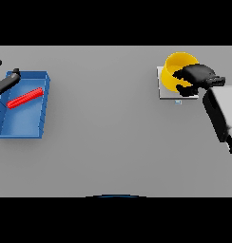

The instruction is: Pick up the red beaker and tilt it to pour out 1 green nut into yellow bowl. Pick up the yellow bowl and place it on the metallic measuring scale.

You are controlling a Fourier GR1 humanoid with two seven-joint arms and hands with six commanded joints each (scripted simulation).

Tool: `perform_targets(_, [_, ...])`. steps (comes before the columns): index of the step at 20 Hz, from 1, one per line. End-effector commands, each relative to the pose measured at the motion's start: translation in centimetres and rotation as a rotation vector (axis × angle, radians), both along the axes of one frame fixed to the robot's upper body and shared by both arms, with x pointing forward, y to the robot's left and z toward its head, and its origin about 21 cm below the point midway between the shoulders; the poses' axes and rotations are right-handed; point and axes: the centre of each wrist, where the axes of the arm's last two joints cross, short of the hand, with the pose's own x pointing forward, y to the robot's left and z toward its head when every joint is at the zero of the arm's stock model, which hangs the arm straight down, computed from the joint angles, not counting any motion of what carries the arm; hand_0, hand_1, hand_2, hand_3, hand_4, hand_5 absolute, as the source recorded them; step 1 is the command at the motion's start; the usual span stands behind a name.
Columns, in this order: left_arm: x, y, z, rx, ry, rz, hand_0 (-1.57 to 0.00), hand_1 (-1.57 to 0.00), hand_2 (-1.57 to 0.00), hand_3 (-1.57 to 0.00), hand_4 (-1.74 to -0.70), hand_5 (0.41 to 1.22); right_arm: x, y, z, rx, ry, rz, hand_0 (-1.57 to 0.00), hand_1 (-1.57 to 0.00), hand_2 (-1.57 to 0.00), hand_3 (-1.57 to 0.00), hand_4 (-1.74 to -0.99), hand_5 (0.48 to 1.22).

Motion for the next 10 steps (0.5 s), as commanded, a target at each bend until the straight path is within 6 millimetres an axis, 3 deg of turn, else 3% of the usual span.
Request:
perform_targets(1, [-0.16,0.13,0.14,-0.001,-0.009,-0.003,0.00,0.00,0.00,0.00,-0.84,0.764,0.27,-0.09,0.49,0.005,0.002,-0.017,-0.61,-0.56,-0.47,-0.39,-1.496,0.890])
perform_targets(5, [-0.15,-0.26,-0.15,-0.002,-0.004,-0.009,0.00,0.00,0.00,0.00,-0.83,0.750,0.20,-0.11,0.29,-0.019,0.014,-0.005,-0.25,-0.24,-0.19,-0.16,-1.448,0.824])
perform_targets(10, [-0.30,-0.29,-0.07,0.005,-0.006,-0.001,0.00,0.00,0.00,0.00,-0.83,0.760,0.15,-0.22,0.16,-0.051,0.045,-0.011,-0.08,-0.08,-0.06,-0.05,-1.395,0.787])
